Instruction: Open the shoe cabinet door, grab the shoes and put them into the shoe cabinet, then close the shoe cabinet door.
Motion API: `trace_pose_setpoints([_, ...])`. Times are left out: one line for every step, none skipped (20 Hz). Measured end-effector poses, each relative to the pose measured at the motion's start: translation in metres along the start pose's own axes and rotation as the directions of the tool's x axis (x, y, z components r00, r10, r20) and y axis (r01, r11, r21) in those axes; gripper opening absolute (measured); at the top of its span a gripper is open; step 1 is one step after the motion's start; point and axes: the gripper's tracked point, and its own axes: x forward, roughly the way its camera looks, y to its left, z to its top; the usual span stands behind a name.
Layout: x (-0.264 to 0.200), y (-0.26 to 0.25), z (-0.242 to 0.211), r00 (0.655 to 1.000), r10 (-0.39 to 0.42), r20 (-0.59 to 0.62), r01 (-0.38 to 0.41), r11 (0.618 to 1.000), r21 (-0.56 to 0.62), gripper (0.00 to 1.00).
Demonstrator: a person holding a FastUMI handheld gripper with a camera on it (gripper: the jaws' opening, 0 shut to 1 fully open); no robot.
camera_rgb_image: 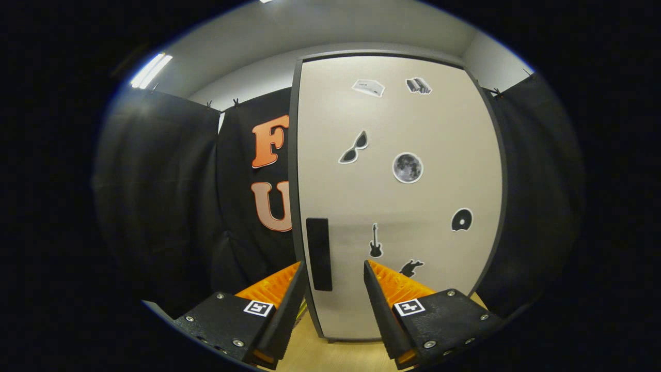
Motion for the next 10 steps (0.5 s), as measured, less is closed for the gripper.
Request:
trace_pose_setpoints([-0.013,-0.008,0.000,1.000,-0.028,-0.001,0.028,1.000,-0.011,0.71])
trace_pose_setpoints([-0.026,-0.014,0.001,0.999,-0.046,-0.001,0.046,0.999,-0.019,0.71])
trace_pose_setpoints([-0.038,-0.019,0.002,0.998,-0.062,0.002,0.062,0.998,-0.024,0.71])
trace_pose_setpoints([-0.050,-0.025,0.003,0.997,-0.082,0.006,0.082,0.996,-0.027,0.70])
trace_pose_setpoints([-0.062,-0.029,0.003,0.995,-0.101,0.010,0.102,0.994,-0.028,0.70])
trace_pose_setpoints([-0.073,-0.033,0.001,0.992,-0.123,0.009,0.124,0.992,-0.028,0.70])
trace_pose_setpoints([-0.084,-0.038,0.000,0.989,-0.146,0.010,0.146,0.989,-0.027,0.71])
trace_pose_setpoints([-0.094,-0.043,0.000,0.986,-0.167,0.010,0.167,0.986,-0.026,0.71])
trace_pose_setpoints([-0.104,-0.045,-0.001,0.983,-0.185,0.013,0.185,0.982,-0.025,0.71])
trace_pose_setpoints([-0.113,-0.048,-0.001,0.979,-0.201,0.021,0.202,0.979,-0.026,0.71])
